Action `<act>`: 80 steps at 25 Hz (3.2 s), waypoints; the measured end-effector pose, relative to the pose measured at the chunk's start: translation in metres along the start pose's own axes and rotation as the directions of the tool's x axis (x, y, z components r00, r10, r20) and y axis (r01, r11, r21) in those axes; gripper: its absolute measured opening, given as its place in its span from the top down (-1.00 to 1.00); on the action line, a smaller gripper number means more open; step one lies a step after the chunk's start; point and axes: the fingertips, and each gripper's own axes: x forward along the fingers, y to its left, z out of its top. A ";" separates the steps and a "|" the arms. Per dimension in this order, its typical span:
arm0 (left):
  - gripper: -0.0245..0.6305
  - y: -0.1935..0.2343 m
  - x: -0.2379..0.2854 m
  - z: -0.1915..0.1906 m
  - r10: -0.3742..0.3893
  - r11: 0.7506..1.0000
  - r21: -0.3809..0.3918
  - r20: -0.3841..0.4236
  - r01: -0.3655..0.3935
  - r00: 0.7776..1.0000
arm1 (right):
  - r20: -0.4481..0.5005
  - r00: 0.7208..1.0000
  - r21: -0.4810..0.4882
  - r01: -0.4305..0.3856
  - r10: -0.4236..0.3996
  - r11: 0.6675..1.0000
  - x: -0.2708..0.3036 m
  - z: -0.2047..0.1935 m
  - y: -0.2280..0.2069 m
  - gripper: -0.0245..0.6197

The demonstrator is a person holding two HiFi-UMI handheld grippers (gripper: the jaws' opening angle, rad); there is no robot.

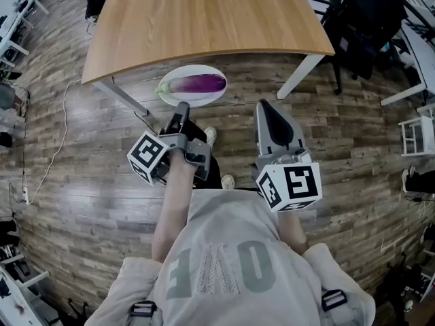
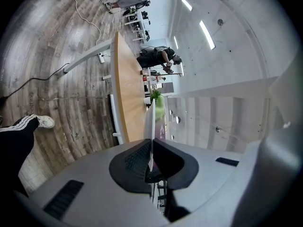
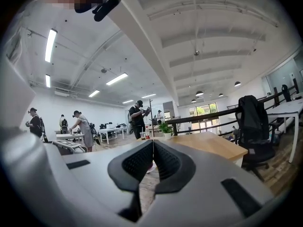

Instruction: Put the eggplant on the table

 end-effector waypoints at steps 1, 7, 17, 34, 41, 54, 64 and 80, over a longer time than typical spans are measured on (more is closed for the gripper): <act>0.86 -0.002 0.002 0.001 -0.002 1.000 0.005 -0.001 0.002 1.000 | -0.003 1.000 0.003 -0.001 0.001 1.000 0.003 -0.001 -0.001 0.86; 0.86 -0.008 0.018 0.010 -0.020 1.000 0.021 -0.017 0.020 1.000 | -0.005 1.000 0.023 -0.002 0.002 1.000 0.025 -0.005 -0.001 0.87; 0.86 -0.038 0.090 0.040 -0.073 0.996 0.056 -0.035 0.075 0.997 | -0.017 0.999 -0.018 0.027 -0.027 0.999 0.090 0.001 -0.027 0.87; 0.86 -0.085 0.198 0.120 -0.094 0.993 0.065 -0.066 0.098 0.993 | -0.016 0.999 -0.010 0.031 -0.031 0.999 0.236 0.040 -0.034 0.87; 0.86 -0.095 0.230 0.152 -0.111 0.990 0.082 -0.062 0.116 0.992 | -0.030 0.999 0.003 0.023 -0.023 1.000 0.286 0.042 -0.031 0.87; 0.86 -0.090 0.252 0.179 -0.093 0.993 0.074 -0.013 0.093 0.996 | -0.013 1.000 -0.015 -0.027 0.027 1.000 0.337 0.048 -0.035 0.87; 0.86 -0.100 0.289 0.143 -0.101 0.993 0.062 -0.007 0.102 0.995 | -0.012 1.000 -0.025 -0.008 0.008 1.000 0.339 0.061 -0.090 0.87; 0.86 -0.083 0.348 0.088 -0.070 0.993 0.087 -0.081 0.077 0.994 | -0.012 0.997 -0.041 0.074 -0.075 0.996 0.325 0.065 -0.160 0.87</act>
